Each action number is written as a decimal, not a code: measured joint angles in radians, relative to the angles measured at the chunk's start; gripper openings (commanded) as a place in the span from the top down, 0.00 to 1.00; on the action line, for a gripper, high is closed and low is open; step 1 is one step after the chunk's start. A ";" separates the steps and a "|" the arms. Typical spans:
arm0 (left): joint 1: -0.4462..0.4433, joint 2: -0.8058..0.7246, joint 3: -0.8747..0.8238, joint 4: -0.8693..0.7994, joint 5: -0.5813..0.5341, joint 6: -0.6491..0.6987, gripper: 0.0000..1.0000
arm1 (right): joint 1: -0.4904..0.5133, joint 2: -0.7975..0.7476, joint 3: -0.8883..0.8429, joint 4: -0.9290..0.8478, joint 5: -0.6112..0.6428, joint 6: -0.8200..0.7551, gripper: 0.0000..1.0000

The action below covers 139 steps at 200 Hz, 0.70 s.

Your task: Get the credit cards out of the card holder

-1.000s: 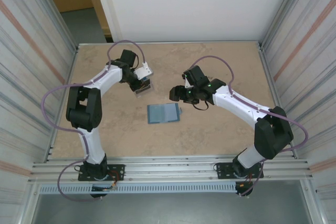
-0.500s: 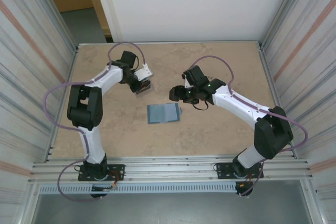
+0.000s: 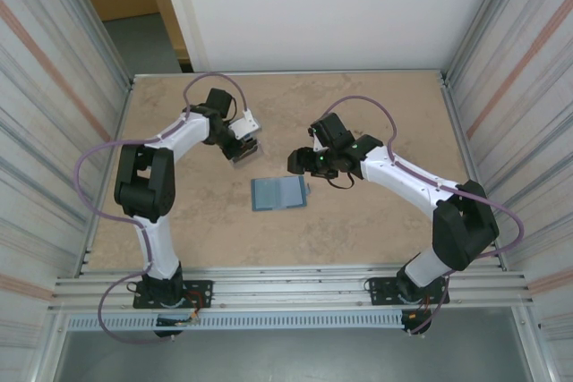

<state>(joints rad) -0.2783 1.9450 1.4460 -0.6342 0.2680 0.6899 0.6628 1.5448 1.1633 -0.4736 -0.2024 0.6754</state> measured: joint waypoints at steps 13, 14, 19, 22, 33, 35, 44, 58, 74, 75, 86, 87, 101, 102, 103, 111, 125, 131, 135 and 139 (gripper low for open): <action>0.000 0.000 0.000 -0.006 -0.004 -0.008 0.76 | 0.001 0.000 0.000 0.000 0.000 0.000 0.33; 0.000 0.000 0.000 -0.007 -0.005 -0.011 0.75 | 0.001 0.000 0.000 0.000 0.000 0.000 0.33; 0.000 0.000 0.000 -0.010 -0.005 -0.013 0.75 | 0.001 0.000 0.000 0.000 0.000 0.000 0.33; 0.000 0.000 0.000 -0.013 -0.004 -0.014 0.75 | 0.002 0.000 0.000 0.000 0.000 0.000 0.34; 0.000 0.000 0.001 -0.022 -0.007 -0.017 0.75 | 0.005 0.000 0.000 0.000 0.001 -0.001 0.34; 0.000 0.000 0.001 -0.023 -0.007 -0.017 0.75 | 0.005 0.000 0.000 -0.001 0.001 -0.002 0.34; 0.000 -0.001 0.001 -0.027 -0.008 -0.020 0.75 | 0.009 0.001 0.005 -0.008 0.001 -0.004 0.35; 0.000 -0.011 0.001 -0.036 -0.011 -0.025 0.75 | 0.019 0.002 0.016 -0.019 0.013 -0.008 0.36; 0.000 -0.039 0.001 -0.045 -0.012 -0.034 0.75 | 0.032 0.003 0.028 -0.031 0.030 -0.011 0.37; 0.000 -0.040 0.001 -0.045 -0.012 -0.034 0.75 | 0.033 0.003 0.029 -0.032 0.031 -0.011 0.37; 0.000 -0.069 0.001 -0.046 -0.017 -0.039 0.75 | 0.041 0.005 0.033 -0.037 0.043 -0.013 0.38; 0.000 -0.071 0.001 -0.046 -0.017 -0.040 0.75 | 0.043 0.005 0.033 -0.037 0.046 -0.013 0.38; 0.000 -0.116 0.001 -0.045 -0.026 -0.049 0.74 | 0.055 0.009 0.035 -0.051 0.067 -0.016 0.38; 0.000 -0.118 0.001 -0.045 -0.026 -0.049 0.74 | 0.057 0.009 0.035 -0.053 0.070 -0.017 0.38; 0.000 -0.122 0.001 -0.045 -0.026 -0.050 0.74 | 0.058 0.009 0.036 -0.053 0.072 -0.017 0.38; 0.000 -0.150 0.000 -0.043 -0.029 -0.060 0.69 | 0.067 0.013 0.038 -0.063 0.089 -0.023 0.38; 0.000 -0.205 -0.007 -0.032 -0.033 -0.083 0.60 | 0.089 0.024 0.043 -0.082 0.122 -0.030 0.38; 0.000 -0.227 -0.016 -0.020 -0.034 -0.096 0.53 | 0.102 0.031 0.048 -0.092 0.138 -0.032 0.38; 0.000 -0.245 -0.023 -0.012 -0.034 -0.110 0.49 | 0.110 0.035 0.052 -0.099 0.150 -0.033 0.38; 0.000 -0.263 -0.030 -0.006 -0.034 -0.112 0.46 | 0.118 0.039 0.055 -0.103 0.158 -0.034 0.38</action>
<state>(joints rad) -0.2787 1.6817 1.4158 -0.6399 0.2337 0.5781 0.7807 1.5837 1.2182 -0.5770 -0.0448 0.6415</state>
